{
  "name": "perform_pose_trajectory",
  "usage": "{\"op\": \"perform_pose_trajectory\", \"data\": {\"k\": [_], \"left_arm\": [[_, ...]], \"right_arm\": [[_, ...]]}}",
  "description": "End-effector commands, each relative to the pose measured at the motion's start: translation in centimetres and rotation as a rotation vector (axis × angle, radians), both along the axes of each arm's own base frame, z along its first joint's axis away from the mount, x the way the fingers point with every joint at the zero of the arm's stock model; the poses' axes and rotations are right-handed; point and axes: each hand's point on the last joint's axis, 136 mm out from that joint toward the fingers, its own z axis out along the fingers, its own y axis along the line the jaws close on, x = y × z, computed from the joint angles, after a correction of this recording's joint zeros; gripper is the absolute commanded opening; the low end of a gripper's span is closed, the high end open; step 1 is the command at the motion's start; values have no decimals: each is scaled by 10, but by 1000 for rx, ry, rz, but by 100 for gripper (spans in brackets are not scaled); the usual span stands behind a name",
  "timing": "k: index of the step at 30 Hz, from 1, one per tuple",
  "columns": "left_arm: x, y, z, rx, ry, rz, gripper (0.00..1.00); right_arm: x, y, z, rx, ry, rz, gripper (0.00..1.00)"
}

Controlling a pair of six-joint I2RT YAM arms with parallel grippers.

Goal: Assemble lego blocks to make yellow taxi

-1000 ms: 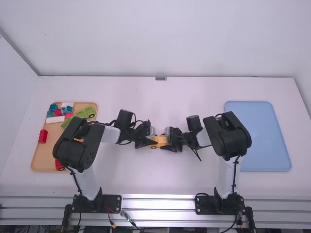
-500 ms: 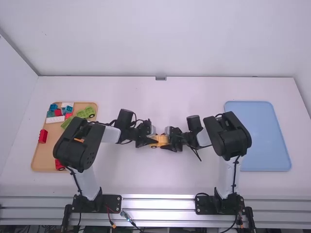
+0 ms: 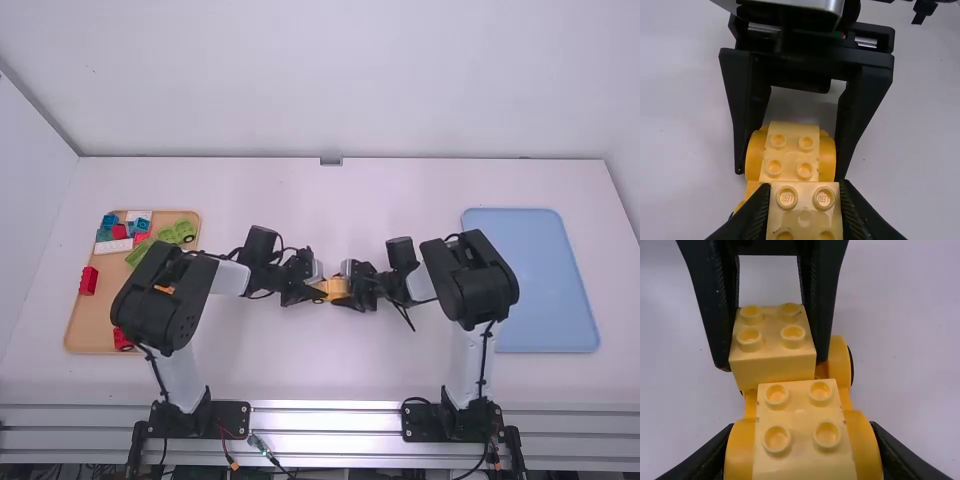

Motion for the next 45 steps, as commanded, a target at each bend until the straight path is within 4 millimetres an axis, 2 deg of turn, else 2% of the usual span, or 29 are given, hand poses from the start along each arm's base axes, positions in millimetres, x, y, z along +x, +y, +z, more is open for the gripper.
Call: {"op": "perform_pose_trajectory", "data": {"k": [1,22,32,37,38,39,42,45], "left_arm": [[-2,-1,-6,24,-10,-8,31],[4,3,-17,67,-18,20,27],[5,4,-19,80,-20,28,29],[2,-1,-11,28,-15,4,74],[2,-2,-10,23,-16,2,78],[2,-3,-8,11,-19,-6,100],[7,-4,-2,-7,-21,13,99],[14,-2,17,-54,-11,48,99]], "right_arm": [[-3,2,-2,0,16,6,39],[-13,3,-6,-4,21,34,27],[-14,3,-6,-5,24,34,27],[-13,3,-6,-5,24,32,27],[-13,3,-6,-5,24,32,27],[-13,2,-6,-5,25,32,27],[-13,2,-6,-5,25,32,27],[-13,2,-6,-7,24,31,28]]}}
